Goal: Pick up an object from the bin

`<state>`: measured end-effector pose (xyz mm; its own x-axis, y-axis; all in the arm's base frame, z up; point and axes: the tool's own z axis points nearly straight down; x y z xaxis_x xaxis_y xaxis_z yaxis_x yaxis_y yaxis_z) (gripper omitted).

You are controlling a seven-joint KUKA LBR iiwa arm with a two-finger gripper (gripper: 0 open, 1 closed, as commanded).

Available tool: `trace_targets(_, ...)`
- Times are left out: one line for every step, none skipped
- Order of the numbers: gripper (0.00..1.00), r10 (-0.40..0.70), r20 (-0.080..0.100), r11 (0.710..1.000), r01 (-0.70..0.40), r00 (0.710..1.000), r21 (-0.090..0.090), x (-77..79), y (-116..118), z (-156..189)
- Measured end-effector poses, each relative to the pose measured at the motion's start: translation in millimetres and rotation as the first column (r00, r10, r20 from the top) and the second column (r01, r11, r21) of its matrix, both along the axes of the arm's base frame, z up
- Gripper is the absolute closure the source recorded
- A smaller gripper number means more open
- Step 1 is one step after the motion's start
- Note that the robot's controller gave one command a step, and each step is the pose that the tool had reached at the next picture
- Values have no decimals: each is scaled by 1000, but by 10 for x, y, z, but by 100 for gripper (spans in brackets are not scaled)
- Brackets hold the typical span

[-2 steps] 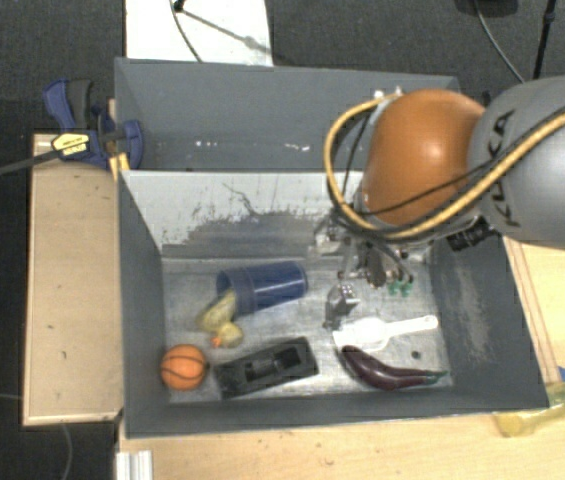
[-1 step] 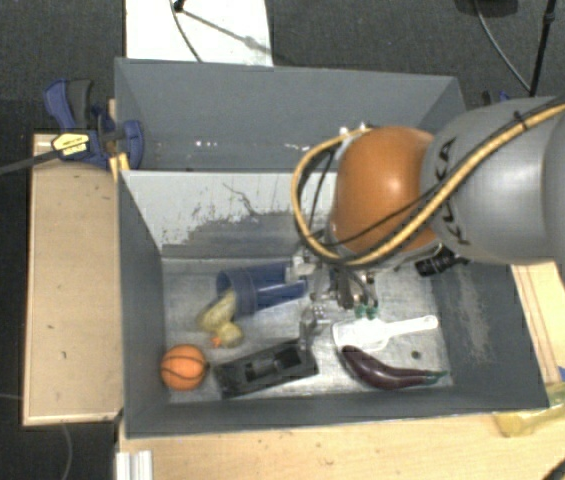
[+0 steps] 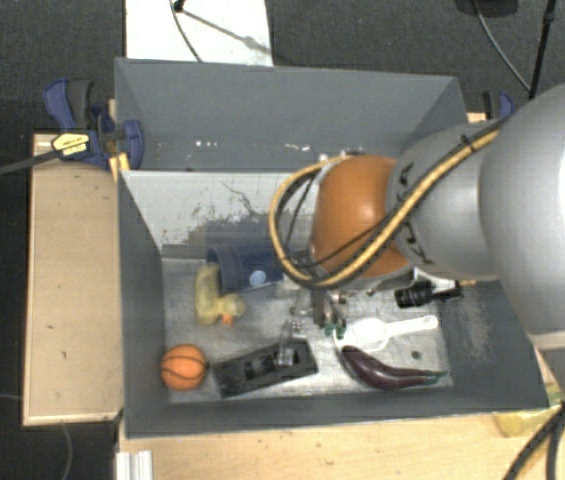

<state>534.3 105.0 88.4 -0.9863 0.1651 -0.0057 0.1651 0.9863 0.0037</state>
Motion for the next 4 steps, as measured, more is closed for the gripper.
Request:
trace_targets(100,-4,-22,1000,5,1000,2,-44,17,24)
trace_targets(100,-5,-22,1000,5,1000,2,-44,17,24)
trace_targets(100,-16,-13,1000,16,1000,-4,-145,38,400)
trace_targets(100,-14,-7,1000,14,1000,-3,-154,48,930)
